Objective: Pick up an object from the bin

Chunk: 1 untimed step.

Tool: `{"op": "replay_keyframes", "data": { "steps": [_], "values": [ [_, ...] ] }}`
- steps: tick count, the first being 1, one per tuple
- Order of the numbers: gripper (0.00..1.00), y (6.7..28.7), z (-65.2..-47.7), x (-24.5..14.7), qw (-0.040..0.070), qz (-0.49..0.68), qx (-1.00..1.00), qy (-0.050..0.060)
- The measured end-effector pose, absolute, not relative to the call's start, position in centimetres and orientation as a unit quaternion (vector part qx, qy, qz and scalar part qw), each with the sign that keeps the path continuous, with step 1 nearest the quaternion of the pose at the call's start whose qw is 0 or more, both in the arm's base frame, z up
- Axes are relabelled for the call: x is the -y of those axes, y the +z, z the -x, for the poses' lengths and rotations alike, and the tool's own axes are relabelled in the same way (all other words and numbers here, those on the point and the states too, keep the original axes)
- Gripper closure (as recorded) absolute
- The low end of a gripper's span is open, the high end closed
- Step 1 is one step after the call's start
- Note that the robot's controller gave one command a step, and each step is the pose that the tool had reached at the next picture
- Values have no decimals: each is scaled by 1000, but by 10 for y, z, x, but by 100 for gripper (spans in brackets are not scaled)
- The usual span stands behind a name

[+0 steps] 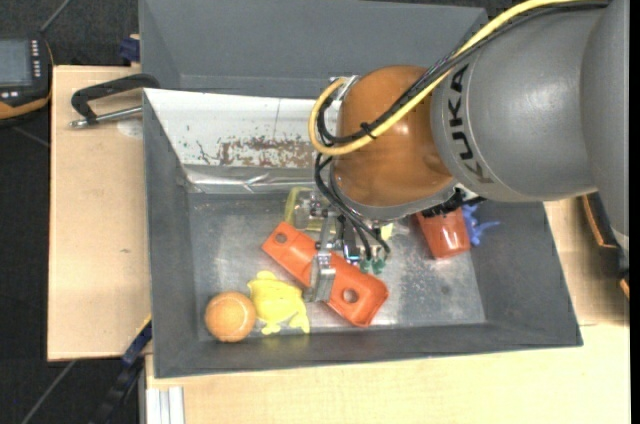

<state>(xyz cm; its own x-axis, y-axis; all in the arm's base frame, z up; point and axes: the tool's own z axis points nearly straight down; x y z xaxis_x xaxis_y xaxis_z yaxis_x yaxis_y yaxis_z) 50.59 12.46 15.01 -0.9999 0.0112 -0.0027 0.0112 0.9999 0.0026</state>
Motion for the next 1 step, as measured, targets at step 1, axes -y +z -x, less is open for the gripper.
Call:
{"op": "replay_keyframes", "data": {
  "steps": [1],
  "values": [
    [0, 113, -514, -99, 0, -55, -998, 2]
  ]
}}
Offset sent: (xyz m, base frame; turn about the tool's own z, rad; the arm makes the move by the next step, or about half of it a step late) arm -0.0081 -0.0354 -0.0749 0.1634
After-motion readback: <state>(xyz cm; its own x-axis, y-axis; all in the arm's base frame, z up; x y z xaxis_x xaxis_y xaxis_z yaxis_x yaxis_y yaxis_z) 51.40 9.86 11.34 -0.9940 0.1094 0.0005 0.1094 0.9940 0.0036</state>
